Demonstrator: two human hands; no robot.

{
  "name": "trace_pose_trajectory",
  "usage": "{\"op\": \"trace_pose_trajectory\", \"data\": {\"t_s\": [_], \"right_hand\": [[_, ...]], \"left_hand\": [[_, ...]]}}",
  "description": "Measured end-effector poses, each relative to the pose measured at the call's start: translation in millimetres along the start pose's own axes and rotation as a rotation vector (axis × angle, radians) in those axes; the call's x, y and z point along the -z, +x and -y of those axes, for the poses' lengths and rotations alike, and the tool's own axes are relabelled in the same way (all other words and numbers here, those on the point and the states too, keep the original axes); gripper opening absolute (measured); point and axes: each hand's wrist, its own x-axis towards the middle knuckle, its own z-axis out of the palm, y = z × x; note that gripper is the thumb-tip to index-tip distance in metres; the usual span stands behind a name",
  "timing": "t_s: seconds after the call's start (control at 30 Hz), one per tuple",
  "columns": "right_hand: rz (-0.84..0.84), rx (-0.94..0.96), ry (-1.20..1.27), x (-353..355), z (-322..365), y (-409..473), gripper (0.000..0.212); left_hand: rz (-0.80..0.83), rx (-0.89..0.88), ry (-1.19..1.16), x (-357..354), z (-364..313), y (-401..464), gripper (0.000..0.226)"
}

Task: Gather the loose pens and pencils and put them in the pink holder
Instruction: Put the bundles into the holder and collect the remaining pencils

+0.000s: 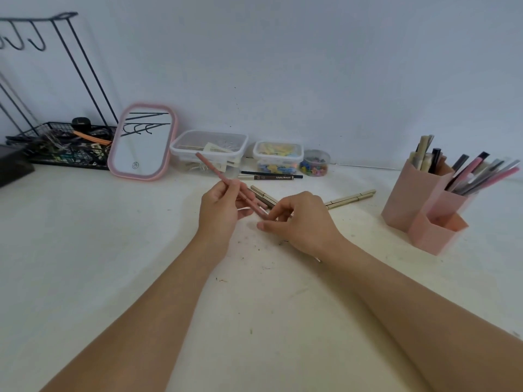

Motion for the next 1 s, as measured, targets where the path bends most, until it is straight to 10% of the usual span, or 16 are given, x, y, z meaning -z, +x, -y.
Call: {"op": "trace_pose_trajectory", "data": {"t_s": [0.57,0.87,1.0], "right_hand": [[0.124,0.054,-0.646,8,22,-6,0.019],[-0.066,-0.061,0.443,20,29,-2,0.029],[-0.054,-0.016,0.500,8,38,-12,0.023]], "left_hand": [[-0.117,0.153,-0.094,1,-6,2,0.034],[0.052,0.136,-0.142,-2,-4,-1,0.035],[0.170,0.142,-0.215,-12,-1,-7,0.030]]}}
